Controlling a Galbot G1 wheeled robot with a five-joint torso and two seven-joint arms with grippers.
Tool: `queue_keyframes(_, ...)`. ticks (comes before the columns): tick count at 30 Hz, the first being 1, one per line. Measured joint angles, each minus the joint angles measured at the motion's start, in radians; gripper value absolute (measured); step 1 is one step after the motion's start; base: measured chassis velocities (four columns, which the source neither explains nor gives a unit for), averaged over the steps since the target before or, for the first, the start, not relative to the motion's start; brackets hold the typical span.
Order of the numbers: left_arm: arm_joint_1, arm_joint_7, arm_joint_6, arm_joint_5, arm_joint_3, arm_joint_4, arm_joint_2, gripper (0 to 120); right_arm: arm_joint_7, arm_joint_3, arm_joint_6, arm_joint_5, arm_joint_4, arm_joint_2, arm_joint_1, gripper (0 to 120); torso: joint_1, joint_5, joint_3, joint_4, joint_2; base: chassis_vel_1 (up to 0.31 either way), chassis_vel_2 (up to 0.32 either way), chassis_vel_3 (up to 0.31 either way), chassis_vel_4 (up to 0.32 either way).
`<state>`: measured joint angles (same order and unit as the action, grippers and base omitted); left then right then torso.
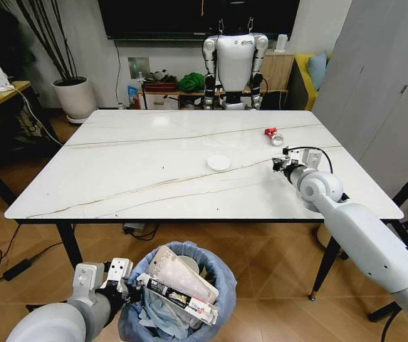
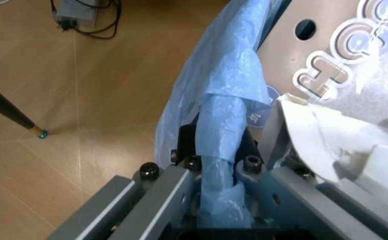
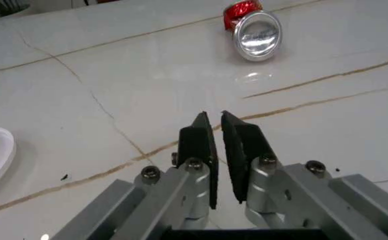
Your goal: Pick up the trash bin and place the trash from the table into it.
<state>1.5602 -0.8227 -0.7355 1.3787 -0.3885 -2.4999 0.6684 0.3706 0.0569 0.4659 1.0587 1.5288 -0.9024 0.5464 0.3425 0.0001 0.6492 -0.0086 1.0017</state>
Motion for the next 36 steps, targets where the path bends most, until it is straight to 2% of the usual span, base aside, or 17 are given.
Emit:
queue_keyframes(1, 0.0, 0.0, 0.0, 0.0, 0.0, 0.0, 0.0, 0, -0.001, 0.002, -0.002, 0.0, 0.0, 0.002, -0.002, 13, 0.0, -0.0001, 0.0, 0.0, 0.0, 0.0, 0.0, 0.0, 0.0)
queue_keyframes(2, 0.0, 0.0, 0.0, 0.0, 0.0, 0.0, 0.0, 0, -0.001, 0.002, -0.002, 0.0, 0.0, 0.002, -0.002, 13, 0.0, -0.0001, 0.0, 0.0, 0.0, 0.0, 0.0, 0.0, 0.0)
queue_keyframes(5, 0.003, 0.0, 0.0, 0.0, -0.001, 0.0, 0.0, 0, -0.001, 0.006, -0.004, 0.0, -0.001, 0.005, -0.005, 27, 0.0, 0.0, 0.0, 0.0, 0.0, 0.0, 0.0, 0.0, 0.0)
queue_keyframes(6, 0.003, 0.0, 0.0, 0.0, -0.001, 0.0, 0.0, 0, -0.001, 0.006, -0.004, 0.0, -0.001, 0.005, -0.005, 27, 0.0, 0.0, 0.0, 0.0, 0.0, 0.0, 0.0, 0.0, 0.0)
queue_keyframes(9, 0.004, 0.003, 0.0, 0.0, -0.002, 0.0, 0.0, 0, 0.002, 0.008, -0.005, -0.006, -0.005, 0.007, -0.012, 44, 0.0, 0.0, 0.0, 0.0002, 0.0, 0.0, 0.0, 0.0, 0.0)
queue_keyframes(11, 0.004, 0.004, 0.0, 0.0, -0.002, 0.0, 0.0, 0, 0.003, 0.008, -0.005, -0.007, -0.006, 0.008, -0.013, 46, 0.0, 0.0, 0.0, 0.0001, 0.0, 0.0, 0.0, 0.0, 0.0)
queue_keyframes(13, 0.004, 0.008, 0.0, 0.0, -0.003, 0.0, 0.0, 0, 0.004, 0.008, -0.005, -0.009, -0.006, 0.012, -0.017, 57, 0.0, 0.0, 0.0, 0.0001, 0.0, 0.0, 0.0, 0.0, 0.0)
queue_keyframes(14, 0.004, 0.008, 0.0, 0.0, -0.003, 0.0, 0.0, 0, 0.004, 0.008, -0.005, -0.009, -0.006, 0.012, -0.017, 57, 0.0, 0.0, 0.0, 0.0001, 0.0, 0.0, 0.0, 0.0, 0.0)
queue_keyframes(18, 0.004, 0.013, 0.0, -0.003, -0.003, 0.0, 0.001, 0, 0.002, 0.006, 0.009, -0.014, -0.02, 0.016, -0.031, 77, 0.0, 0.0, 0.0, 0.0, 0.0, 0.0, 0.0, 0.0, 0.0)
queue_keyframes(19, 0.004, 0.013, 0.0, -0.003, -0.003, 0.0, 0.001, 0, 0.002, 0.006, 0.009, -0.014, -0.02, 0.016, -0.031, 77, 0.0, 0.0, 0.0, 0.0, 0.0, 0.0, 0.0, 0.0, 0.0)
queue_keyframes(22, 0.004, 0.022, 0.0, -0.011, 0.001, 0.0, 0.002, 0, 0.003, 0.002, 0.024, -0.011, -0.04, 0.009, -0.053, 90, 0.0, -0.0001, 0.0, 0.0001, 0.0, 0.0, 0.0, 0.0, 0.0)
queue_keyframes(23, 0.004, 0.022, 0.0, -0.011, 0.001, 0.0, 0.002, 0, 0.003, 0.002, 0.024, -0.011, -0.04, 0.009, -0.053, 90, 0.0, -0.0001, 0.0, 0.0001, 0.0, 0.0, 0.0, 0.0, 0.0)
queue_keyframes(25, 0.003, 0.026, 0.0, -0.013, 0.003, 0.0, 0.001, 0, 0.002, 0.0, 0.028, -0.012, -0.059, 0.006, -0.064, 98, 0.0, -0.0001, 0.0, 0.0002, 0.0, 0.0, 0.0, 0.0, 0.0)
queue_keyframes(36, 0.004, 0.039, 0.0, -0.017, 0.004, 0.0, -0.002, 0, -0.031, -0.034, 0.02, -0.027, -0.151, -0.024, -0.143, 100, 0.0, 0.0, 0.0, -0.0001, 0.0, 0.0, 0.0, 0.0, 0.0)
